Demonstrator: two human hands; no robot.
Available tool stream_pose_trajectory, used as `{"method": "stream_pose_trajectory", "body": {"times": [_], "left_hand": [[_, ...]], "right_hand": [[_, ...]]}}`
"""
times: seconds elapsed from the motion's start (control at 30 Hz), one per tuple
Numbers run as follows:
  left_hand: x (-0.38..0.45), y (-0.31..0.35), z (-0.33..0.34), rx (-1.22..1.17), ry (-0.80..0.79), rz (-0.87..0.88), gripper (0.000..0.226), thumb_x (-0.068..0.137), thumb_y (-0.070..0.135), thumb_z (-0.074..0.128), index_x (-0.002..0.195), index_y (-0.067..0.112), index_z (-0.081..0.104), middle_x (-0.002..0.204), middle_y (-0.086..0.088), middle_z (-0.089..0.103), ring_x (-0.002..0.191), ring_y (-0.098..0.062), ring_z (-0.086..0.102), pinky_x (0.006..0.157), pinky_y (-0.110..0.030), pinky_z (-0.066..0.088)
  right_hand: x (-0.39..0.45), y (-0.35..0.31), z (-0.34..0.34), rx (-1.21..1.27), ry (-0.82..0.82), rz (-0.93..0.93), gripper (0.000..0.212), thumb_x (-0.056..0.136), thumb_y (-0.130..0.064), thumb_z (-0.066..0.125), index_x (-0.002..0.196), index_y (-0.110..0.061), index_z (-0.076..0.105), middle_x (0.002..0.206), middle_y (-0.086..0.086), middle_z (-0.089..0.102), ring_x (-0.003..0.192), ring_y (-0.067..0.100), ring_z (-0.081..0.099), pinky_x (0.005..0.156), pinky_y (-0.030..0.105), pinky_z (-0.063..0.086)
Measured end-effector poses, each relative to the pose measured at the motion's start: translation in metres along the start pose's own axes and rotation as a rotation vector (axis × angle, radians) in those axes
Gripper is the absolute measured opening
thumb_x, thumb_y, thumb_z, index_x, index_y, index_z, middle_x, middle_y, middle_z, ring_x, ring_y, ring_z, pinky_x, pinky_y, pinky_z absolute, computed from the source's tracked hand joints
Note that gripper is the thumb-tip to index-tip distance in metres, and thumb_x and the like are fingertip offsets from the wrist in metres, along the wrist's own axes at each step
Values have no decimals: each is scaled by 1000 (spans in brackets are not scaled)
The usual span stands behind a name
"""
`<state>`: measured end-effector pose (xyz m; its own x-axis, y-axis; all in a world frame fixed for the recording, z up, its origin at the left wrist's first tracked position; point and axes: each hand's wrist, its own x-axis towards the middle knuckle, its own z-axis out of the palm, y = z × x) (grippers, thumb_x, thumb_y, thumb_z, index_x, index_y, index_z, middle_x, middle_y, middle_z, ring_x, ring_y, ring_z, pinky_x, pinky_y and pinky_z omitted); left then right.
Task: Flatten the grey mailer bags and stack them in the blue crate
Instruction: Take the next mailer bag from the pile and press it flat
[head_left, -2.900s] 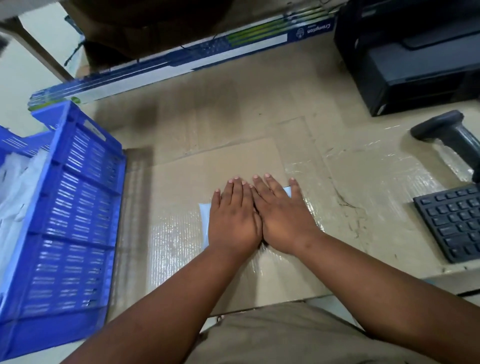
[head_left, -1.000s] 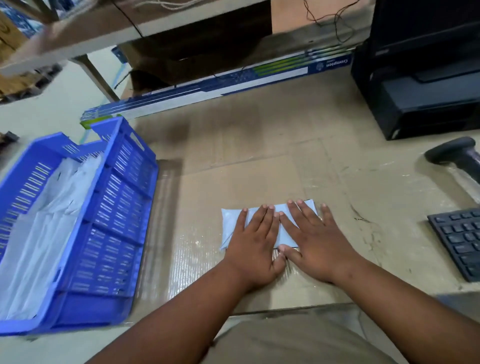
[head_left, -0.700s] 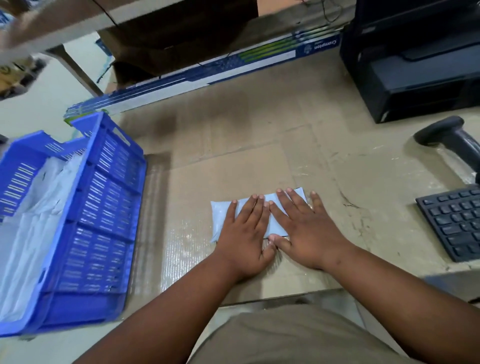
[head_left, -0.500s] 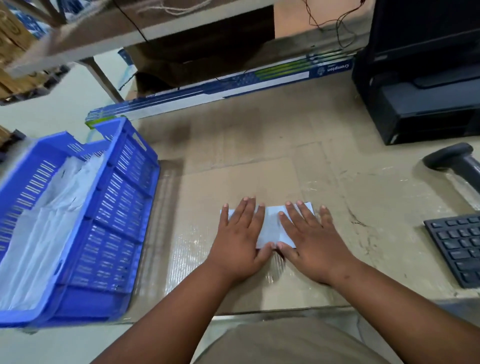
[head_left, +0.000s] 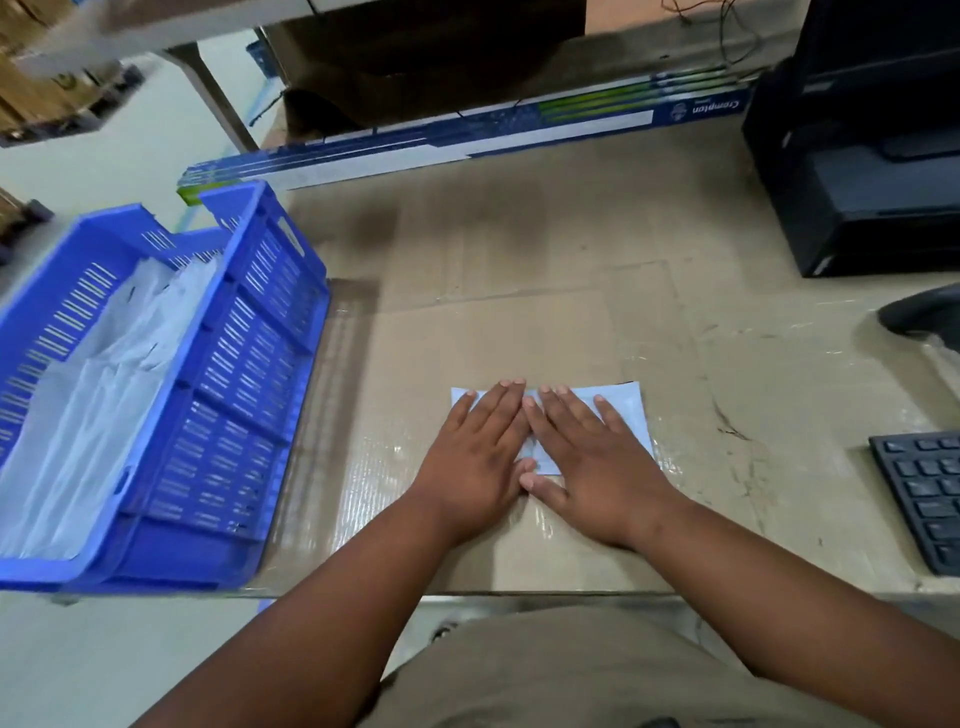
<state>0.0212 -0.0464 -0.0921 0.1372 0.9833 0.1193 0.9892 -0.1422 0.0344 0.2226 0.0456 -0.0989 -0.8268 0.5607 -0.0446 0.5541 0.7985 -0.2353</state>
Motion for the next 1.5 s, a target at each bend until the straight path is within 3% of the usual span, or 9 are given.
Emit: {"method": "stream_pose_trajectory", "body": {"times": [0.2, 0.4, 0.5, 0.57, 0.7, 0.93, 1.2, 1.37, 1.5], "left_hand": [[-29, -24, 3, -94, -31, -193, 86, 106, 66, 42, 169, 14, 14, 177, -7, 11, 163, -24, 14, 128, -51, 23], [-64, -44, -14, -41, -127, -369, 84, 106, 68, 15, 170, 14, 9, 178, -4, 0, 164, -18, -4, 132, -49, 13], [-41, -38, -32, -112, 27, -373, 72, 110, 52, 25, 168, 10, 21, 177, -9, 12, 164, -22, 9, 132, -46, 16], [-12, -27, -35, -125, 95, -228, 64, 111, 43, 33, 162, 5, 36, 173, -15, 26, 161, -28, 23, 130, -45, 22], [30, -6, -12, -216, -4, -111, 59, 109, 36, 35, 152, -1, 51, 159, -23, 48, 148, -38, 45, 123, -50, 35], [8, -24, 9, -185, 44, -139, 63, 113, 42, 34, 165, 7, 30, 171, -12, 30, 159, -26, 26, 127, -48, 25], [-9, -47, -3, -196, -186, -327, 78, 106, 71, 19, 170, 28, 4, 177, 11, 1, 162, -6, -6, 132, -45, 9], [26, -43, -46, -229, -228, -266, 97, 93, 62, 58, 170, 23, 14, 170, -3, 32, 157, -24, 27, 128, -41, 22], [74, -22, -77, -84, -495, -193, 95, 81, 52, 76, 162, 33, 31, 142, 0, 56, 135, -25, 50, 121, -52, 31]], "right_hand": [[-13, 33, -9, -97, -56, 136, 86, 100, -77, 7, 170, -28, 4, 178, -5, -7, 163, 20, -8, 130, 55, 1], [-30, 65, -24, -74, -47, 316, 91, 94, -74, -6, 169, -22, -8, 177, -3, -12, 163, 18, -13, 131, 51, -3], [-18, 51, -38, -53, 57, 266, 83, 101, -63, 6, 169, -15, 6, 178, 5, 1, 164, 23, -3, 132, 51, 2], [2, 29, -44, -9, 41, 153, 80, 101, -56, 9, 168, -13, 15, 177, 9, 4, 164, 25, 0, 132, 50, 3], [33, -6, -24, 119, -22, 43, 84, 96, -55, 3, 168, -13, 16, 177, 7, 12, 163, 21, 6, 132, 44, 8], [13, 27, -8, -40, 4, 86, 85, 102, -71, 11, 170, -19, 10, 178, -2, 4, 163, 17, -1, 131, 49, 7], [1, 51, -12, -46, 1, 205, 88, 98, -76, 5, 170, -24, 9, 178, -6, -2, 164, 20, -4, 131, 50, 3], [3, 52, -19, -40, -24, 194, 90, 95, -78, 14, 169, -27, 11, 177, -2, 5, 163, 24, 1, 129, 57, 3], [22, 52, -50, 18, -11, 121, 95, 88, -80, 41, 166, -34, 16, 155, -2, 39, 146, 26, 34, 128, 60, 8]]}}
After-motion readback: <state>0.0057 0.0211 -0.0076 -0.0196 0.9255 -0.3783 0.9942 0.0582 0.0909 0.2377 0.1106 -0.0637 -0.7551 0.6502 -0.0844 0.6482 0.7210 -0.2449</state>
